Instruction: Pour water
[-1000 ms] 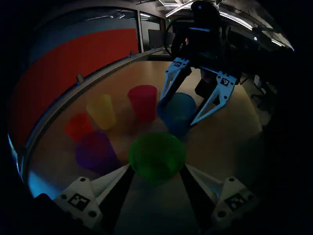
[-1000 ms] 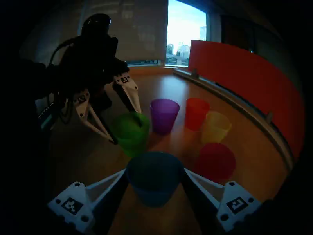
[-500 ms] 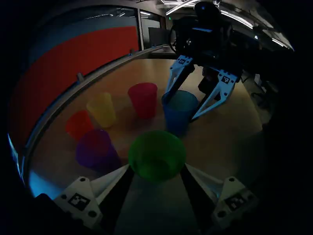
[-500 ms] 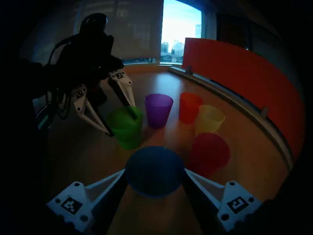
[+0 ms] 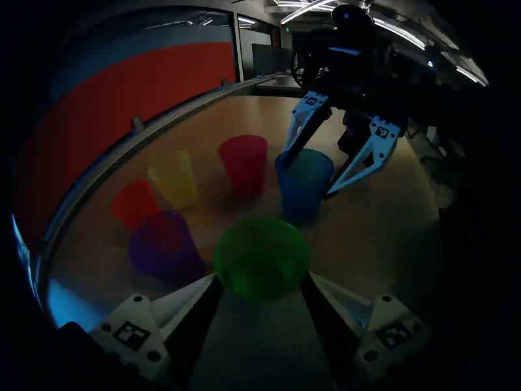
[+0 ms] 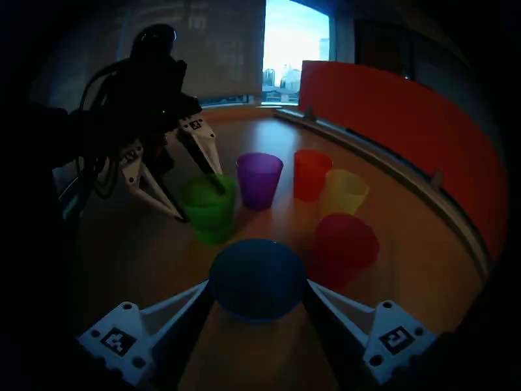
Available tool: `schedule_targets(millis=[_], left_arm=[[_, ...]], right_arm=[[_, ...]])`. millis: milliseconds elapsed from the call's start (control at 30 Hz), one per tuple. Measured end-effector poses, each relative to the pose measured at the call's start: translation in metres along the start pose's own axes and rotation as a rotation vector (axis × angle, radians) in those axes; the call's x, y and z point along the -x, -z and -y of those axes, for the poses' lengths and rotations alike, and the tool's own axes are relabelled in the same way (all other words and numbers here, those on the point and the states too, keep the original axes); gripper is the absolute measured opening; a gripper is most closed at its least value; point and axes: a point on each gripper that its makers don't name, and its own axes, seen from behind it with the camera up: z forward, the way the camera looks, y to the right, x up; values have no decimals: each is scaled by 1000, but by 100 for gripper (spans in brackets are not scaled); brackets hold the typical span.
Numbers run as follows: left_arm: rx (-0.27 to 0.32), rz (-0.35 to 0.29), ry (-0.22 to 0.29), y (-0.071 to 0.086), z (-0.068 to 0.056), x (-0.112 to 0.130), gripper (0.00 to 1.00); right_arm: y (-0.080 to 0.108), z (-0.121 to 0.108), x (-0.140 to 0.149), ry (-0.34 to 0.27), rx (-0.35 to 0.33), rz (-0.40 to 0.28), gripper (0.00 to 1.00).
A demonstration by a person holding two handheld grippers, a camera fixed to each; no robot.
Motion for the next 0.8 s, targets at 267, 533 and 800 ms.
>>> schedule_targets(millis=[267, 533, 800], left_arm=[[-2, 22, 7, 1, -1, 5, 82], [-23, 37, 10, 10, 2, 13, 82], [-67, 35, 24, 29, 6, 23, 82]], right_arm=[[5, 0, 2, 0, 11, -1, 99], [13, 1, 7, -6, 25, -4, 99], [29, 1, 12, -27, 59, -18, 99]])
